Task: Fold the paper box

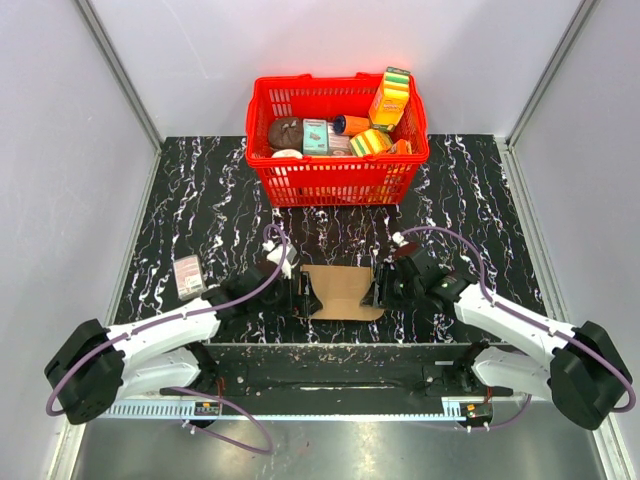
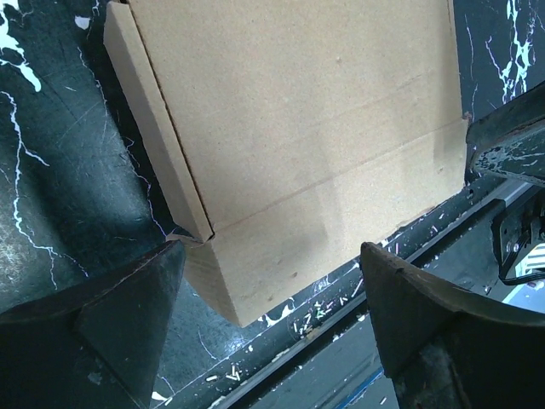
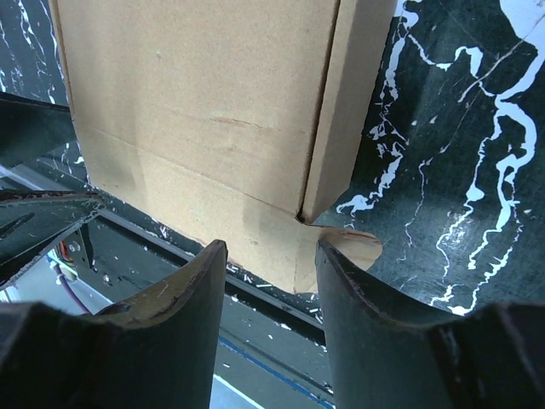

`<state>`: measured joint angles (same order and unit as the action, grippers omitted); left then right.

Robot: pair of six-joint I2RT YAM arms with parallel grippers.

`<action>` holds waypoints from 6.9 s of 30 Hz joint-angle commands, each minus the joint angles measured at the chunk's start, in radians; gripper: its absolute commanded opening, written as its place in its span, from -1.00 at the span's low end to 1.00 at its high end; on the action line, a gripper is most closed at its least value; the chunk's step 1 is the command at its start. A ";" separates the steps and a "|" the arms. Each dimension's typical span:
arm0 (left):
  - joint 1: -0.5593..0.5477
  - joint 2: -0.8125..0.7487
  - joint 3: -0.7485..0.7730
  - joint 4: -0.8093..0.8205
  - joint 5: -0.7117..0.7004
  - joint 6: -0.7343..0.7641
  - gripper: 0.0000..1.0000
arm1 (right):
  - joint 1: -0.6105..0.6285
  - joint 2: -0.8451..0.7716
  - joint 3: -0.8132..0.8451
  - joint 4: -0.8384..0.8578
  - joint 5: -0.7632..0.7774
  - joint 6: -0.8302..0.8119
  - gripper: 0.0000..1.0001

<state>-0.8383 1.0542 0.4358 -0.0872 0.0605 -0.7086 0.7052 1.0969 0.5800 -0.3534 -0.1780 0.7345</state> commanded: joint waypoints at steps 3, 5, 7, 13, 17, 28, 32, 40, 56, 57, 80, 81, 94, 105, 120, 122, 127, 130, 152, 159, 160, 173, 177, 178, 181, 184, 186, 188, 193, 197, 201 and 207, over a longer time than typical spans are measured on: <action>-0.010 0.004 0.009 0.064 0.021 -0.018 0.77 | 0.010 0.011 -0.019 0.068 -0.041 0.028 0.05; -0.010 0.001 0.004 0.069 0.022 -0.022 0.77 | 0.010 0.012 -0.023 0.071 -0.044 0.031 0.04; -0.010 0.003 0.001 0.069 0.024 -0.022 0.77 | 0.011 0.014 -0.022 0.068 -0.046 0.029 0.04; -0.010 -0.003 -0.005 0.072 0.025 -0.025 0.77 | 0.010 0.015 -0.019 0.060 -0.044 0.025 0.05; -0.010 0.000 -0.005 0.083 0.033 -0.028 0.77 | 0.010 0.024 -0.020 0.071 -0.061 0.029 0.05; -0.010 0.018 -0.011 0.119 0.058 -0.042 0.72 | 0.010 0.054 -0.020 0.114 -0.097 0.066 0.04; -0.012 0.018 -0.016 0.125 0.061 -0.045 0.70 | 0.008 0.058 -0.017 0.122 -0.101 0.069 0.04; -0.012 0.027 -0.016 0.110 0.045 -0.023 0.70 | 0.010 0.038 -0.005 0.073 -0.061 0.028 0.04; -0.010 0.041 0.006 0.090 -0.004 0.021 0.69 | 0.010 0.011 0.000 0.037 -0.009 -0.014 0.05; -0.010 0.043 0.006 0.090 -0.004 0.023 0.69 | 0.010 0.011 0.000 0.040 -0.012 -0.015 0.05; -0.010 0.081 -0.005 0.113 0.007 0.021 0.57 | 0.008 0.064 -0.034 0.128 -0.072 0.020 -0.33; -0.010 0.082 -0.006 0.115 0.006 0.021 0.57 | 0.008 0.064 -0.035 0.131 -0.072 0.020 -0.34; -0.010 0.101 -0.019 0.135 -0.008 0.043 0.54 | 0.010 0.040 -0.045 0.133 -0.031 -0.018 -0.38; -0.010 0.138 -0.016 0.141 -0.025 0.061 0.52 | 0.010 0.044 -0.077 0.185 -0.011 -0.043 -0.46; -0.012 0.124 0.006 0.103 -0.044 0.074 0.51 | 0.010 0.011 -0.052 0.157 0.008 -0.044 -0.30; -0.010 0.115 0.009 0.090 -0.047 0.077 0.51 | 0.010 -0.002 -0.046 0.139 0.014 -0.047 -0.19; -0.010 0.092 0.017 0.066 -0.053 0.081 0.51 | 0.008 -0.032 -0.026 0.107 0.038 -0.050 0.07; -0.012 0.083 0.024 0.055 -0.053 0.081 0.51 | 0.010 -0.046 -0.016 0.085 0.054 -0.055 0.08; -0.010 0.043 0.043 0.003 -0.057 0.093 0.52 | 0.005 0.190 0.178 0.056 0.158 -0.127 0.36; -0.010 0.018 0.029 0.004 -0.059 0.084 0.51 | -0.004 0.281 0.222 0.063 0.172 -0.127 0.36; -0.010 0.017 0.026 0.006 -0.059 0.084 0.50 | -0.006 0.284 0.222 0.064 0.172 -0.126 0.36; -0.010 0.038 0.029 0.038 -0.050 0.077 0.47 | -0.036 0.307 0.219 0.088 0.172 -0.138 0.36; -0.010 0.040 0.026 0.043 -0.036 0.069 0.46 | -0.047 0.330 0.215 0.108 0.146 -0.135 0.34; -0.010 0.038 0.026 0.044 -0.031 0.067 0.45 | -0.049 0.333 0.213 0.122 0.141 -0.132 0.34; -0.010 0.032 0.015 0.060 -0.019 0.058 0.45 | -0.050 0.337 0.202 0.139 0.126 -0.124 0.32; -0.010 0.032 0.006 0.072 -0.011 0.054 0.42 | -0.052 0.340 0.198 0.145 0.118 -0.118 0.31; -0.010 0.036 0.004 0.078 -0.004 0.051 0.40 | -0.052 0.339 0.198 0.145 0.115 -0.118 0.32; -0.010 0.041 0.006 0.081 -0.001 0.051 0.40 | -0.052 0.339 0.198 0.146 0.115 -0.118 0.31; -0.010 0.050 0.006 0.084 0.007 0.050 0.32 | -0.053 0.337 0.196 0.146 0.110 -0.116 0.31; -0.012 0.058 0.006 0.084 0.005 0.055 0.23 | -0.055 0.342 0.195 0.146 0.104 -0.118 0.32; -0.010 0.066 -0.002 0.105 -0.002 0.061 0.16 | -0.056 0.350 0.192 0.148 0.100 -0.118 0.31; -0.010 0.079 -0.008 0.106 -0.013 0.083 0.10 | -0.058 0.366 0.193 0.149 0.092 -0.115 0.31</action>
<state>-0.8444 1.1244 0.4339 -0.0498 0.0513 -0.6502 0.6525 1.4467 0.7647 -0.2276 -0.0719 0.6159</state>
